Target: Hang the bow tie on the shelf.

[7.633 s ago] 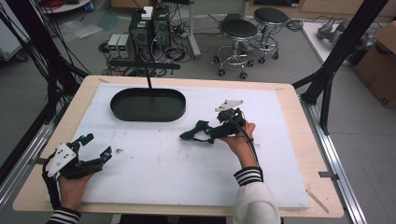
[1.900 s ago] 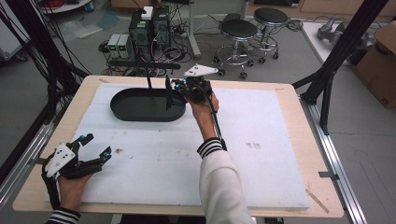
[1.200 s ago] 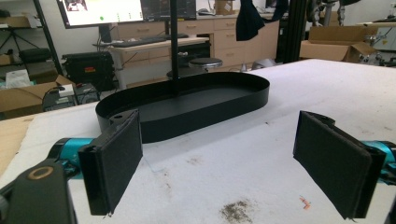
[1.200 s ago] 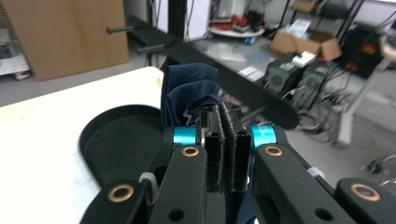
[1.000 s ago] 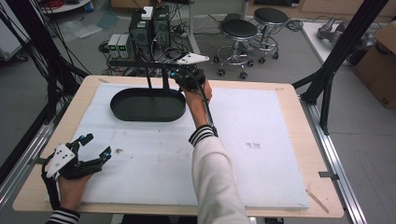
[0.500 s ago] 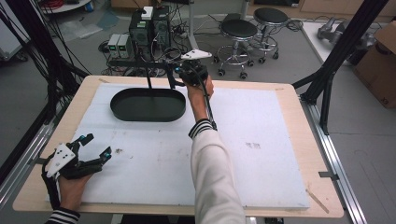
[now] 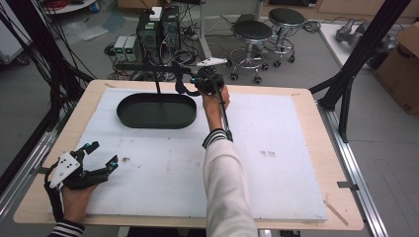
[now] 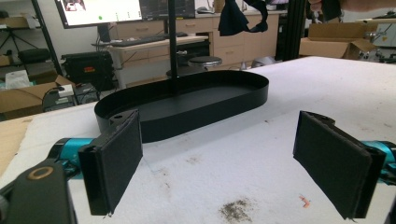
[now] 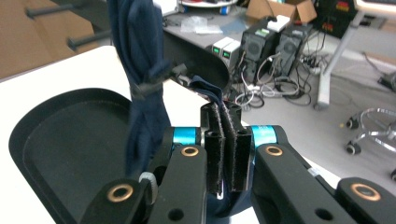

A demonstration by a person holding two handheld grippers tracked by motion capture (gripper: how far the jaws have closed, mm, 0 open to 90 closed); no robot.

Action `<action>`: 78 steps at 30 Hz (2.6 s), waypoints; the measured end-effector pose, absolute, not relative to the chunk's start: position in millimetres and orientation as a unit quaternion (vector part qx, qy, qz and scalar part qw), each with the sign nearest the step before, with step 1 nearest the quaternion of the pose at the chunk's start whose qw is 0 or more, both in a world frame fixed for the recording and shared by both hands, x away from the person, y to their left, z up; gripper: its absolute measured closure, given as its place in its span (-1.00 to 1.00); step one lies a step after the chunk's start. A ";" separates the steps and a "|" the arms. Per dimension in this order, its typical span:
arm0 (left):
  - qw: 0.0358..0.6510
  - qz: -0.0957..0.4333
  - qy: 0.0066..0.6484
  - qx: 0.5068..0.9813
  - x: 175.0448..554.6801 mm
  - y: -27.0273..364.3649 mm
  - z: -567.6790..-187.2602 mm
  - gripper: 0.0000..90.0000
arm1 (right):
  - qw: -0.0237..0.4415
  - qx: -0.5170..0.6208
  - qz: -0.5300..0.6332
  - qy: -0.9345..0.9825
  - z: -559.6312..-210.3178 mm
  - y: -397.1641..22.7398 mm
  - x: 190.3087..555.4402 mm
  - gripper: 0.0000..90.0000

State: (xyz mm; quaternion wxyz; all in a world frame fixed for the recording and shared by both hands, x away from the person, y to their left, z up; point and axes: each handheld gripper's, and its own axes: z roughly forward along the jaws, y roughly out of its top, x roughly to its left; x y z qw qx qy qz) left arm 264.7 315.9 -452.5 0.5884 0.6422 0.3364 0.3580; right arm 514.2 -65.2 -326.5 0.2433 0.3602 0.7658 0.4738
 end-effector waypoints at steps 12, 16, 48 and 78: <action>0.589 0.358 0.336 0.642 264.4 315.9 -452.6 -0.64 | 0.213 0.370 0.454 0.782 -337.6 -64.3 517.1 0.80; 0.588 0.359 0.335 0.643 264.4 315.9 -452.6 -0.64 | 0.231 0.363 0.455 0.779 -340.8 -65.7 513.2 0.74; 0.582 0.364 0.331 0.647 263.9 314.6 -452.5 -0.64 | 0.190 0.373 0.498 0.759 -331.9 -188.1 419.7 -0.27; 0.577 0.361 0.334 0.652 265.5 313.0 -451.9 -0.64 | 0.386 0.404 0.559 0.613 -446.3 -284.4 246.5 -0.75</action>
